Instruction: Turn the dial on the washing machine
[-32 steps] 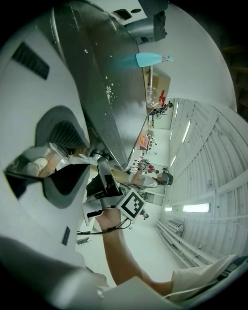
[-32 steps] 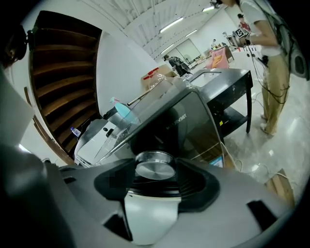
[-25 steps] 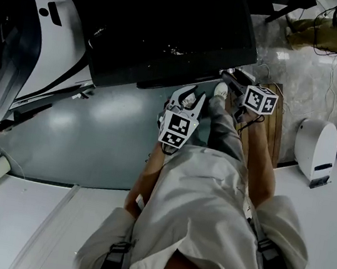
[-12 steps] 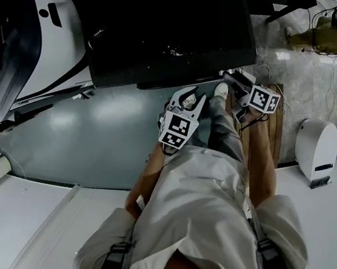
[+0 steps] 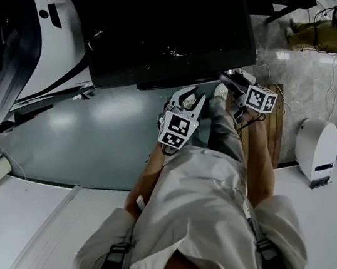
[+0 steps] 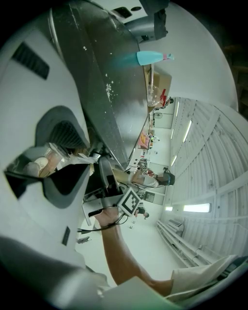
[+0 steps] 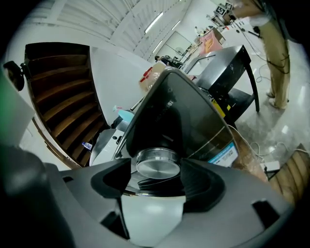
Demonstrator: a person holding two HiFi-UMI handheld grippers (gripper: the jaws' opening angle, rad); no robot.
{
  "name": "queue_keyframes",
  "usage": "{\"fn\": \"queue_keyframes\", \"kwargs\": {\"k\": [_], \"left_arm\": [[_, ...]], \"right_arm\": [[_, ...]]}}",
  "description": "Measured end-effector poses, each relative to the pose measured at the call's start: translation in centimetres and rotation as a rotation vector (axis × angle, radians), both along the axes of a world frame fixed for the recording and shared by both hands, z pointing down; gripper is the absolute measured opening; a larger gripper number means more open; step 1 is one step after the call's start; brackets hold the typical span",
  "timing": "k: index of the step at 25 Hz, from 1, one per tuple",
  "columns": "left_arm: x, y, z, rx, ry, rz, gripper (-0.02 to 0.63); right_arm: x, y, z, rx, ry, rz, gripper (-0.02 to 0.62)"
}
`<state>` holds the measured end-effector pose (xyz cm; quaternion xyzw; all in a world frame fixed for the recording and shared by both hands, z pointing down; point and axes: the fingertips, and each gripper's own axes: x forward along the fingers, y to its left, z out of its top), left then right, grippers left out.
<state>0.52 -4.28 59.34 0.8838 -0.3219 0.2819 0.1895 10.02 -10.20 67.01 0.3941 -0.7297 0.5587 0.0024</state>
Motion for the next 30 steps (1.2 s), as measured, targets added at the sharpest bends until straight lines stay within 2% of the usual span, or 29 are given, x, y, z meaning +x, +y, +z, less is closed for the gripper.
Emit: {"fn": "queue_keyframes", "kwargs": {"k": [2, 12, 26, 30], "left_arm": [[-0.1, 0.0, 0.0, -0.001, -0.001, 0.001, 0.107], [-0.4, -0.3, 0.0, 0.005, 0.002, 0.015, 0.107], [-0.3, -0.2, 0.3, -0.003, 0.01, 0.034, 0.107], [-0.4, -0.2, 0.7, -0.027, 0.032, 0.008, 0.107]], "right_arm": [[-0.1, 0.0, 0.1, 0.009, 0.029, -0.007, 0.329], [0.9, 0.2, 0.0, 0.052, 0.236, 0.034, 0.334], [0.5, 0.5, -1.2, 0.195, 0.688, -0.088, 0.334], [0.3, 0.6, -1.2, 0.212, 0.776, -0.12, 0.333]]}}
